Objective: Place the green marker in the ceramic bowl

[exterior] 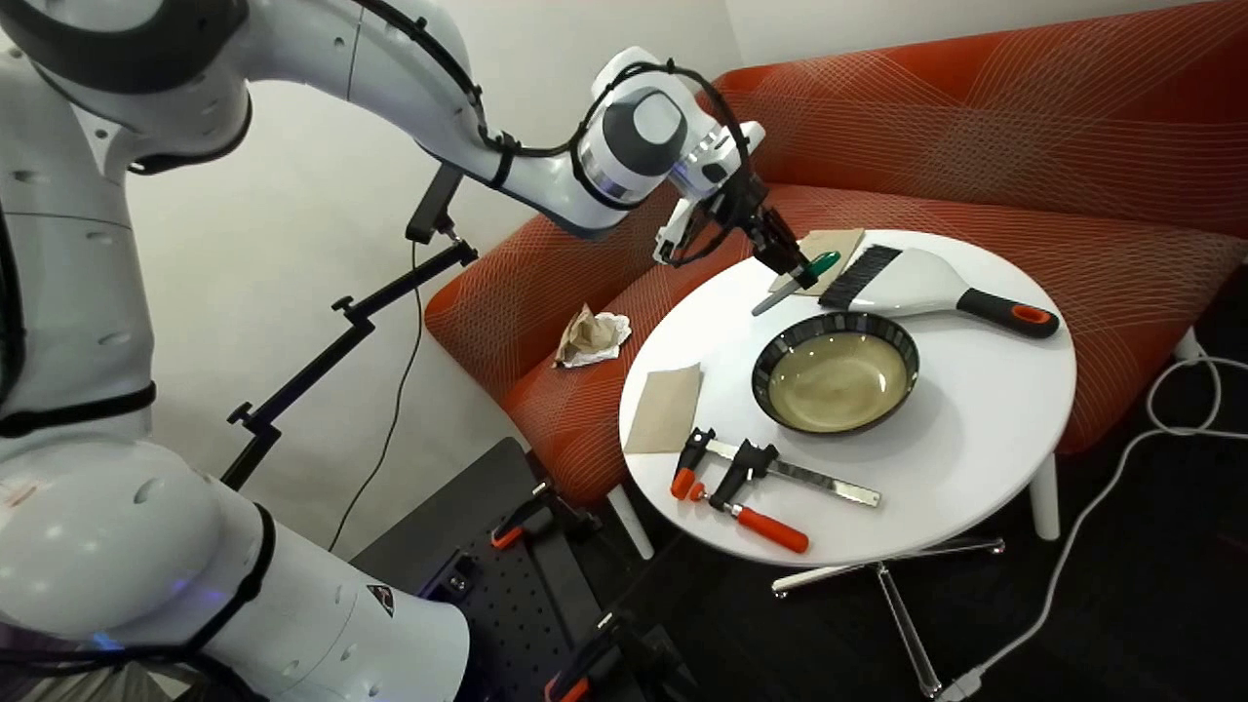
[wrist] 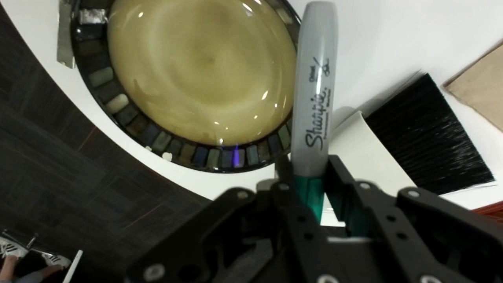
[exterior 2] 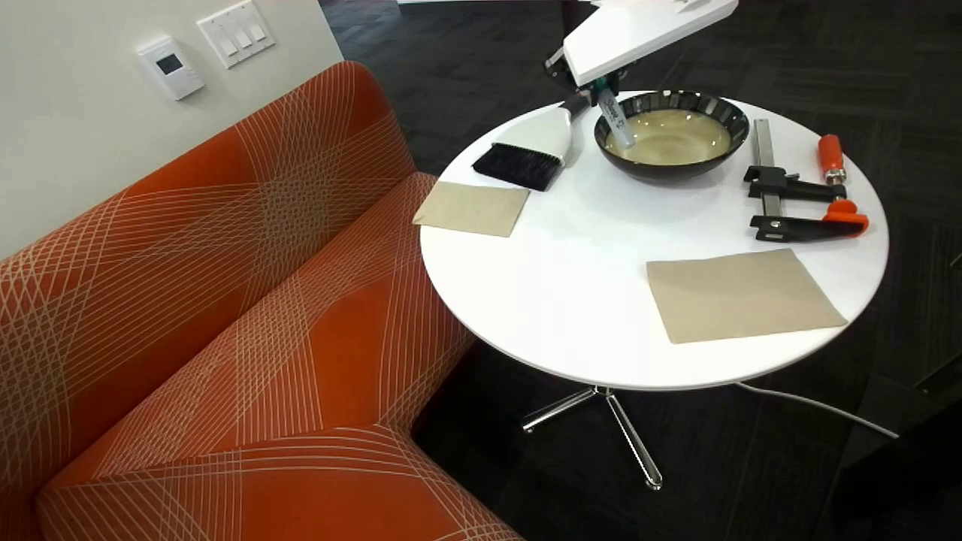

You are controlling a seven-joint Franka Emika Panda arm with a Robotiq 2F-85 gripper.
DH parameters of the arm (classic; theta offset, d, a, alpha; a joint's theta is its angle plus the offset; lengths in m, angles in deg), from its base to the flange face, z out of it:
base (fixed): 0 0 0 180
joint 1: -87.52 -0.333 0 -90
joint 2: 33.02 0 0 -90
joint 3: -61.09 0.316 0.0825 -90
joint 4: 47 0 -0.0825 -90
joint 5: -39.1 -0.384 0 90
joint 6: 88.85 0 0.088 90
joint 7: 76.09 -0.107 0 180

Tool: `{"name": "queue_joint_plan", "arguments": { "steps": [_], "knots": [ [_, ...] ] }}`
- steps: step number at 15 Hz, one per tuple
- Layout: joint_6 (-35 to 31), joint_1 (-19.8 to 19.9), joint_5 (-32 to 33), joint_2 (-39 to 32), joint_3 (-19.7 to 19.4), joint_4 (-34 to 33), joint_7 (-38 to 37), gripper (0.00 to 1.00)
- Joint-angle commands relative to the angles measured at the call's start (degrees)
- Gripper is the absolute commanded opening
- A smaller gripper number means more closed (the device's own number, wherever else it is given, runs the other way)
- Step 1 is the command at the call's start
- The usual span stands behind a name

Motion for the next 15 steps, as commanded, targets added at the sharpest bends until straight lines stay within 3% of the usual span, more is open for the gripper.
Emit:
{"name": "queue_joint_plan", "arguments": {
  "steps": [1,6,12,13,14,15],
  "knots": [
    [0.48,9.53,-0.51,0.54,6.0,-2.67,3.09,0.06],
    [2.6,18.9,-2.71,-0.75,11.98,-5.61,7.62,0.06],
    [5.37,21.99,-4.57,-2.56,14.46,-6.87,9.73,0.06],
    [6.14,21.98,-4.59,-2.74,14.42,-7.05,9.38,0.51],
    [6.53,22.05,-4.64,-2.81,14.47,-7.09,9.32,0.51],
    [6.79,22.05,-4.68,-2.71,14.42,-7.02,9.17,0.58]
  ]
}}
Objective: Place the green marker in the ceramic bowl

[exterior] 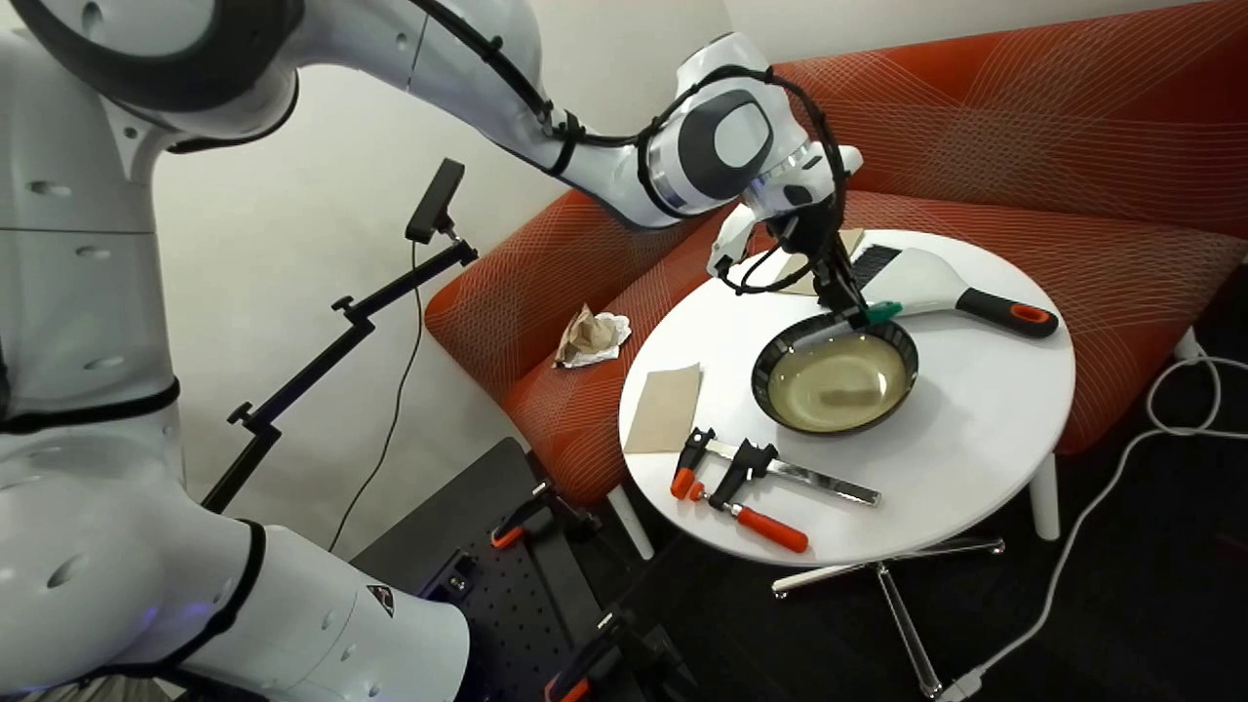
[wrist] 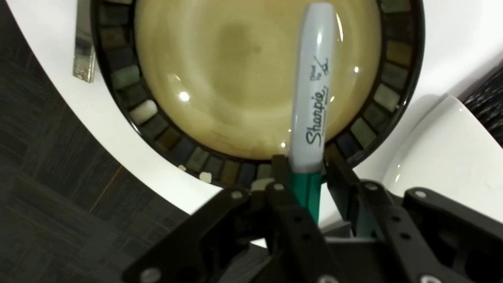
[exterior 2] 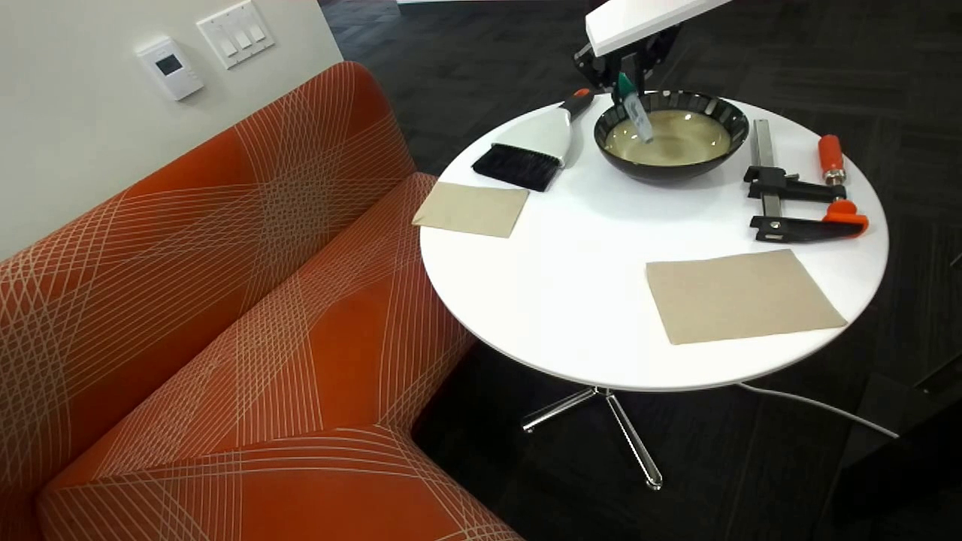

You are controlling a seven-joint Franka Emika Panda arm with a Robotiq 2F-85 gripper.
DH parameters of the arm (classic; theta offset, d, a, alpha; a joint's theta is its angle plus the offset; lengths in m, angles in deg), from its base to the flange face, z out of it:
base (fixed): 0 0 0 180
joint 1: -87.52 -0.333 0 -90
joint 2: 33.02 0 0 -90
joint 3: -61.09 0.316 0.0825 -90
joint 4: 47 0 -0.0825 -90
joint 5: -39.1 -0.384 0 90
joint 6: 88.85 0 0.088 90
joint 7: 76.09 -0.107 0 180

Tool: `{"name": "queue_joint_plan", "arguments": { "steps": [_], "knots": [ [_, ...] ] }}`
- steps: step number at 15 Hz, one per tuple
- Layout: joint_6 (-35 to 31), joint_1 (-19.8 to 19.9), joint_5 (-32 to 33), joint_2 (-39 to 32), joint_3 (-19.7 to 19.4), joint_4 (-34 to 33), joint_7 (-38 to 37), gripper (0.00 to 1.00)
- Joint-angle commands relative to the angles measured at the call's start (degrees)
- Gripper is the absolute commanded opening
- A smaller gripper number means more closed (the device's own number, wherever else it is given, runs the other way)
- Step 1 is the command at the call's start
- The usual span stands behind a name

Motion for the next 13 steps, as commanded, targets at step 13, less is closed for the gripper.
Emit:
{"name": "queue_joint_plan", "arguments": {
  "steps": [13],
  "knots": [
    [1.69,0.19,-0.14,-0.26,0.03,-0.95,0.07,1.0]
  ]
}}
